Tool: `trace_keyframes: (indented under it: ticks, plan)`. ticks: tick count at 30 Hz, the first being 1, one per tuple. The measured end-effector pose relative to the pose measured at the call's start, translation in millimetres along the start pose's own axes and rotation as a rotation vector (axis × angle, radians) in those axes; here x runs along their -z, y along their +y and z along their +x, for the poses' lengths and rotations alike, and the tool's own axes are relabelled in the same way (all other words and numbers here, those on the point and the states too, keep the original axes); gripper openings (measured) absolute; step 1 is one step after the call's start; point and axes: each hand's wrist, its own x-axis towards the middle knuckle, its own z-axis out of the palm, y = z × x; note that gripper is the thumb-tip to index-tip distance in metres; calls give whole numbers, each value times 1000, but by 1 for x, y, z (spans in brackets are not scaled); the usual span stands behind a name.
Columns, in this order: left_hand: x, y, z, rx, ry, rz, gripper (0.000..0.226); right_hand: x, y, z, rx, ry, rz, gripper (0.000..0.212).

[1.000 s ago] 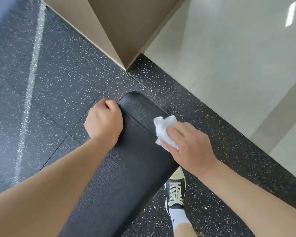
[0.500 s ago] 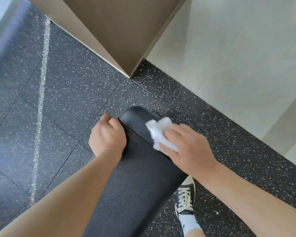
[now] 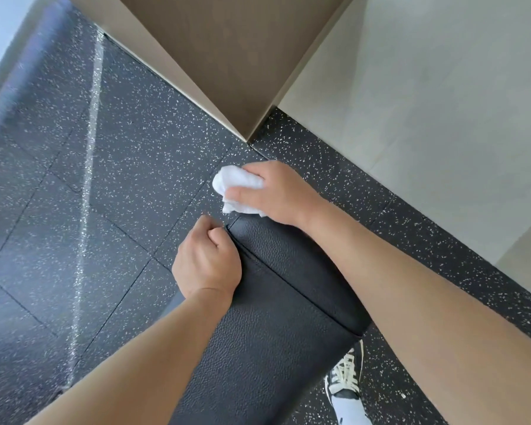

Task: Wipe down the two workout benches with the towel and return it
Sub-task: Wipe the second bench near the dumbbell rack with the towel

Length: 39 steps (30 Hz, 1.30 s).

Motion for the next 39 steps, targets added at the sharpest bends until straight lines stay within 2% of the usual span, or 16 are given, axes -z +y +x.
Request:
trace_keyframes:
  ticks: [2,4,7,12,15,20,24,27,32,35,36,39]
  plan:
    - [-1,1,0,3,-3,-1,30,0,5,9,-22,-45,106,36]
    - [-1,1,0,7,-12,3,30,4,16,-8,-50,16,167,39]
    - [-1,-1,1,14,-32,-20,26,19,40,-65,-148,70,205,31]
    - [-2,0,1,14,-29,-17,25,40,81,-160,-205,103,159,44]
    - [-2,1,1,19,-25,-7,27,38,76,-151,-207,107,175,46]
    - [-2,1,1,8,-4,20,31,18,37,-60,-126,82,190,31]
    - [-3,1,2,21,3,20,30,6,18,-5,-89,-24,140,23]
    - [-2,2,2,17,-2,24,33,10,29,-25,-106,24,260,26]
    - [-2,0,1,13,-2,-1,31,37,73,-135,-214,67,275,28]
    - [-2,-1,2,12,2,-21,29,46,89,-187,-266,86,307,46]
    - [-3,0,2,14,3,-22,29,46,91,-191,-267,91,294,50]
    - [-2,0,1,7,9,-7,30,41,84,-164,-266,93,272,39]
